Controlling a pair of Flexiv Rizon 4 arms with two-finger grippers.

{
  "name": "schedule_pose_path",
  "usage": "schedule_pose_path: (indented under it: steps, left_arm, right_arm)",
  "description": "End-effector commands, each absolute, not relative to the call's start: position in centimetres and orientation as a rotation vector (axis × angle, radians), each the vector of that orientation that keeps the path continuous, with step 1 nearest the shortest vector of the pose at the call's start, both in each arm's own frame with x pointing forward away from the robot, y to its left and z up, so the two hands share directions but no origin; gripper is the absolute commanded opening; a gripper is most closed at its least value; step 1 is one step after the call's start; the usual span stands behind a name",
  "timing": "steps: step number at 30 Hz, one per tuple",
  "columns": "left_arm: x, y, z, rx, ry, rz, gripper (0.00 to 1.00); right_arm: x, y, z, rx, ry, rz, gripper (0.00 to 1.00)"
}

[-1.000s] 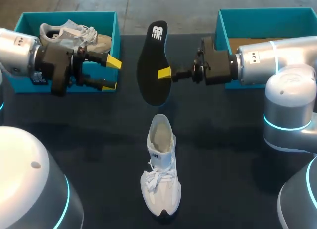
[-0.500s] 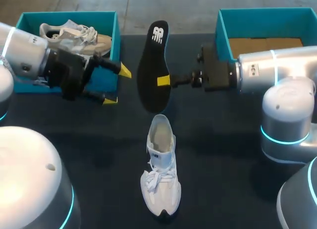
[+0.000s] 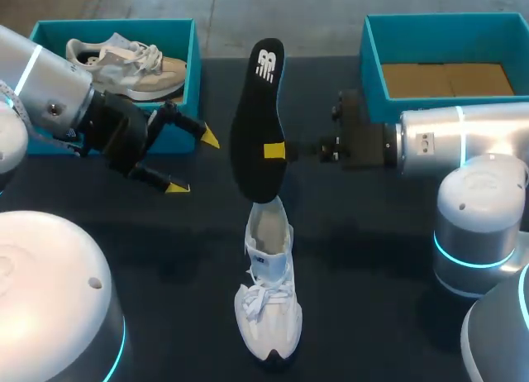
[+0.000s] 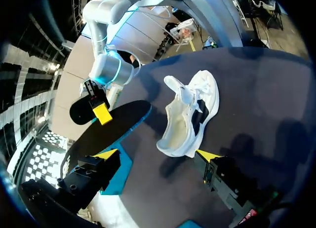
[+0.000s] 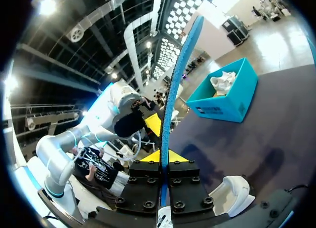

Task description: Take the shoe out of the shoebox, open the shoe tongue, remove and reinsert the insole, then place the shoe into the shoebox

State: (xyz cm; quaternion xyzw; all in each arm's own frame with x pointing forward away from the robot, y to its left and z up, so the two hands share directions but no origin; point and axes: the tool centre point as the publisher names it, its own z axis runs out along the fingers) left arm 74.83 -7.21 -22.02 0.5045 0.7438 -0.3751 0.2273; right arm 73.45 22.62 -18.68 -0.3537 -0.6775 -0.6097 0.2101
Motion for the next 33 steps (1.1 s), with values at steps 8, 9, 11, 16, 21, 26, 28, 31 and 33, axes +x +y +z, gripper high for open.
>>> schedule_pose_path:
  steps: [8,9,11,16,21,26,28,31,33]
  left_arm:
    - [76.1,-6.7,-23.7,1.348,2.101,-1.063,1.0]
    - [76.3,-6.6,-23.9,1.344,2.11,-1.07,1.0]
    - [76.7,-6.5,-24.3,1.316,2.123,-1.117,1.0]
    - [77.1,-6.4,-24.5,1.283,2.128,-1.171,1.0]
    - [77.1,-6.4,-24.5,1.283,2.128,-1.171,1.0]
    - [77.1,-6.4,-24.5,1.283,2.128,-1.171,1.0]
    - [77.2,-6.6,-24.7,1.284,2.133,-1.166,1.0]
    - [77.6,-7.0,-25.7,1.278,2.169,-1.196,1.0]
    - [78.0,-7.2,-26.3,1.261,2.201,-1.205,1.0]
  right_arm:
    - [74.7,22.4,-19.8,-0.975,-1.931,-1.774,0.0]
    - [74.8,22.3,-19.9,-0.959,-1.942,-1.778,0.0]
    - [75.1,22.2,-20.1,-0.937,-1.954,-1.782,0.0]
    - [75.1,22.2,-20.1,-0.937,-1.954,-1.782,0.0]
    - [75.1,22.2,-20.1,-0.937,-1.954,-1.782,0.0]
    - [75.1,22.2,-20.1,-0.937,-1.954,-1.782,0.0]
    - [75.4,22.5,-20.1,-0.909,-1.96,-1.796,0.0]
    - [76.1,23.4,-20.9,-0.863,-1.979,-1.802,0.0]
    - [76.4,23.6,-21.6,-0.848,-2.013,-1.787,0.0]
